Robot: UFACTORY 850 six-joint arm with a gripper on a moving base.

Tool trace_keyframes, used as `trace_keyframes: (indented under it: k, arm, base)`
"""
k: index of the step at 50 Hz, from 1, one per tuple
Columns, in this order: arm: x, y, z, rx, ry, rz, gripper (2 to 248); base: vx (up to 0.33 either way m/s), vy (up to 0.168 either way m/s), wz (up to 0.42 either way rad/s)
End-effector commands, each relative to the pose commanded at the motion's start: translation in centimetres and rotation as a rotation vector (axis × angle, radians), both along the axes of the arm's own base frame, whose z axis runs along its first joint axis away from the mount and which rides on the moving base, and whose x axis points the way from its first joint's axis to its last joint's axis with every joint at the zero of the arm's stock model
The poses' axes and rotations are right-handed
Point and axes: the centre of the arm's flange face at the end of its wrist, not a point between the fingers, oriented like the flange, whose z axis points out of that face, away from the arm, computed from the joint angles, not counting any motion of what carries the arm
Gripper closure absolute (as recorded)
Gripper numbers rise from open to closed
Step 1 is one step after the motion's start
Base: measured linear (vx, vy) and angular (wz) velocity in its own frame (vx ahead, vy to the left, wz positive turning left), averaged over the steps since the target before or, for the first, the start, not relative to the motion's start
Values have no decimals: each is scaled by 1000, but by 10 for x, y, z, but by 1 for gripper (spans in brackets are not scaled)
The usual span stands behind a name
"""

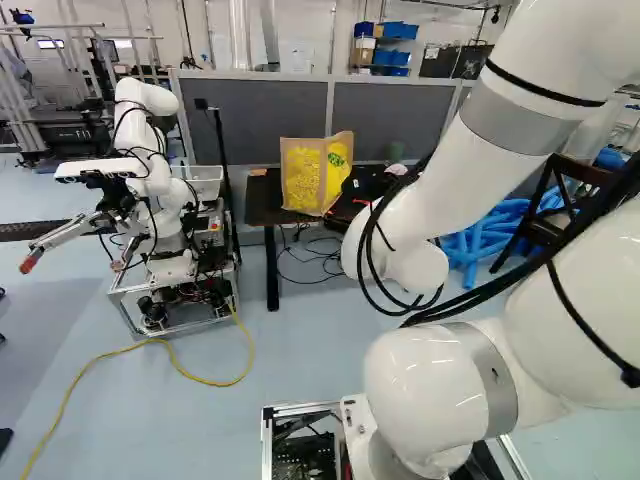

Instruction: Pick up the bag on the ground and place it on the table

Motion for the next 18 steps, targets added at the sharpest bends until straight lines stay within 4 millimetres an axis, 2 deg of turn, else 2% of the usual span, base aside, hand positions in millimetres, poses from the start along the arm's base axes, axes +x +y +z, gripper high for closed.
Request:
trace_keyframes:
  k: [18]
  arm:
    - [0, 0, 0, 0, 0, 0, 3]
  base:
    - [0, 0, 0]
